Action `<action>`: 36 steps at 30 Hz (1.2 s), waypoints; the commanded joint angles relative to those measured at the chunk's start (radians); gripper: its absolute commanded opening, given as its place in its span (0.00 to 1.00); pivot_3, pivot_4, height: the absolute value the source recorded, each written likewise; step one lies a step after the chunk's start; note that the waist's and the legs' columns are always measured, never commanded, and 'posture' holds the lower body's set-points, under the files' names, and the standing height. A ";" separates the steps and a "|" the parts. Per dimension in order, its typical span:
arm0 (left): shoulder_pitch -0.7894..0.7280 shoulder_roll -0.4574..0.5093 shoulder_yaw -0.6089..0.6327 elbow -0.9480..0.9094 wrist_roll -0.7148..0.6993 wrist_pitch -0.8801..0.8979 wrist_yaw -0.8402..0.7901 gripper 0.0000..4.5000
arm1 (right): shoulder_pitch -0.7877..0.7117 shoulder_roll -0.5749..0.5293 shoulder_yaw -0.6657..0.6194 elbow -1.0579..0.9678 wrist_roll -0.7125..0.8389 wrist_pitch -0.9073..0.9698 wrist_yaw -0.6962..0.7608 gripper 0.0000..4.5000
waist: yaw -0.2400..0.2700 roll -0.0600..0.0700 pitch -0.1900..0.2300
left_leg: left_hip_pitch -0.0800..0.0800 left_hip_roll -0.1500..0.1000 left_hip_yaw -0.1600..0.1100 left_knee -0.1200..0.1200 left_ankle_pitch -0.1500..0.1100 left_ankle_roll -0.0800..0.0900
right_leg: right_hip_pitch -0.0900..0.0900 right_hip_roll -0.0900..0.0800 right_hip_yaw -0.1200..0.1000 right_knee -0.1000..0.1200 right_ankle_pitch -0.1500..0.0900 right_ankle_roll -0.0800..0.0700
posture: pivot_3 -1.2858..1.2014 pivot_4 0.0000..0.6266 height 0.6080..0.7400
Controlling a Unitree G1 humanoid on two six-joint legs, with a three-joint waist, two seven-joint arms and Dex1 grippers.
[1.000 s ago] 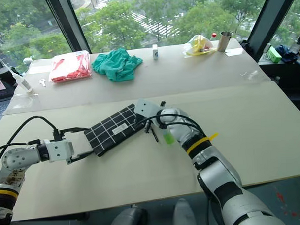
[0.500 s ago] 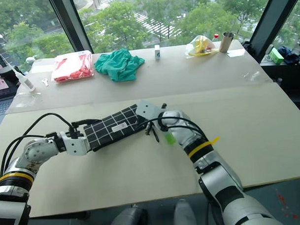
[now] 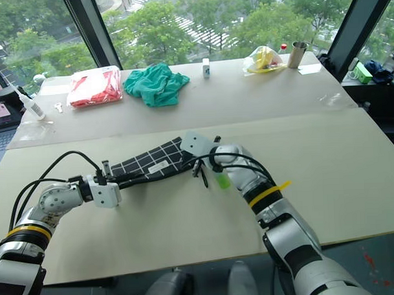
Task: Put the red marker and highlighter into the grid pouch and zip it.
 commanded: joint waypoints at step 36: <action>0.240 -0.093 0.179 -0.527 -0.437 0.601 -0.185 0.00 | 0.166 -0.071 -0.191 -0.558 0.394 0.546 -0.031 0.86 | -0.004 0.000 0.000 | -0.009 0.000 -0.001 0.010 -0.002 0.002 | -0.003 0.000 -0.001 -0.001 0.000 0.000 | 0.52 0.24 1.00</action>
